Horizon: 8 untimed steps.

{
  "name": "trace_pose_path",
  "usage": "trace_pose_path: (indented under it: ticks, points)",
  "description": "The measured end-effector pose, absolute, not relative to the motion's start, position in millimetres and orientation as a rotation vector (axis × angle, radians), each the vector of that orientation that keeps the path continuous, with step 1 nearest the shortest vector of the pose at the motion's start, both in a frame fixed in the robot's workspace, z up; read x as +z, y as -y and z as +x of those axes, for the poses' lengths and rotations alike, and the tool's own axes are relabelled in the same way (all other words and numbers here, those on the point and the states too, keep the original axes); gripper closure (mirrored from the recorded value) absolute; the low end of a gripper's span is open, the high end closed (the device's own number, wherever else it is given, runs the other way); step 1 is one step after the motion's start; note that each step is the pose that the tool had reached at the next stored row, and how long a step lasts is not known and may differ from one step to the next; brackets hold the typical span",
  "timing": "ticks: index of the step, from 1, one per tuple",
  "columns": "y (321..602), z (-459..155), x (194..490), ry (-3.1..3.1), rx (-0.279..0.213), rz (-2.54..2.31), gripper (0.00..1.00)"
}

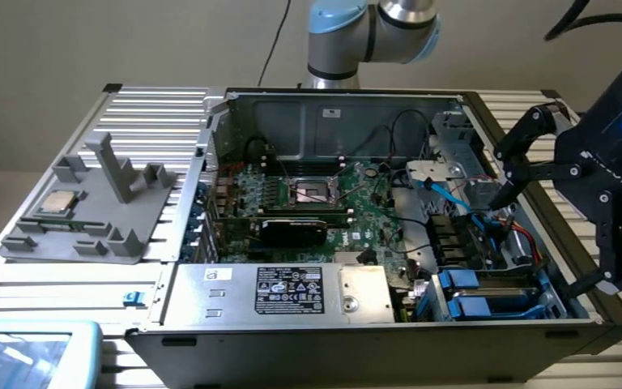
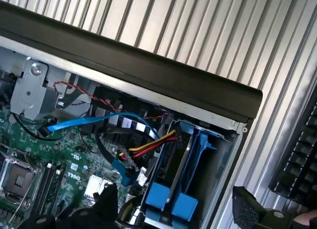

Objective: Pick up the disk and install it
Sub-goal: 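Insert the first disk wire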

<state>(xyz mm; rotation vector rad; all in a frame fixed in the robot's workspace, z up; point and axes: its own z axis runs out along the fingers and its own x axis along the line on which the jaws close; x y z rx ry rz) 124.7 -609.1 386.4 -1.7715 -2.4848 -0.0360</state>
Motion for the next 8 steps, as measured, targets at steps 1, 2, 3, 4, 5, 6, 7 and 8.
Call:
trace_pose_path:
  ticks: [1, 2, 3, 4, 5, 6, 7, 8]
  points:
    - [609.2, 125.3, 386.3, 2.477, -0.045, -1.765, 0.01]
    - [609.2, 125.8, 386.2, 2.469, -0.059, -1.757, 0.01]
    - [609.3, 126.4, 386.2, 2.460, -0.069, -1.750, 0.01]
    - [609.4, 127.3, 386.0, 2.451, -0.075, -1.744, 0.10]
    - [609.8, 128.5, 385.8, 2.444, -0.080, -1.738, 0.10]
    - [610.3, 130.1, 385.6, 2.437, -0.084, -1.733, 0.16]
    - [610.7, 131.6, 385.4, 2.430, -0.088, -1.729, 0.22]
    - [611.1, 133.3, 385.3, 2.424, -0.092, -1.724, 0.22]
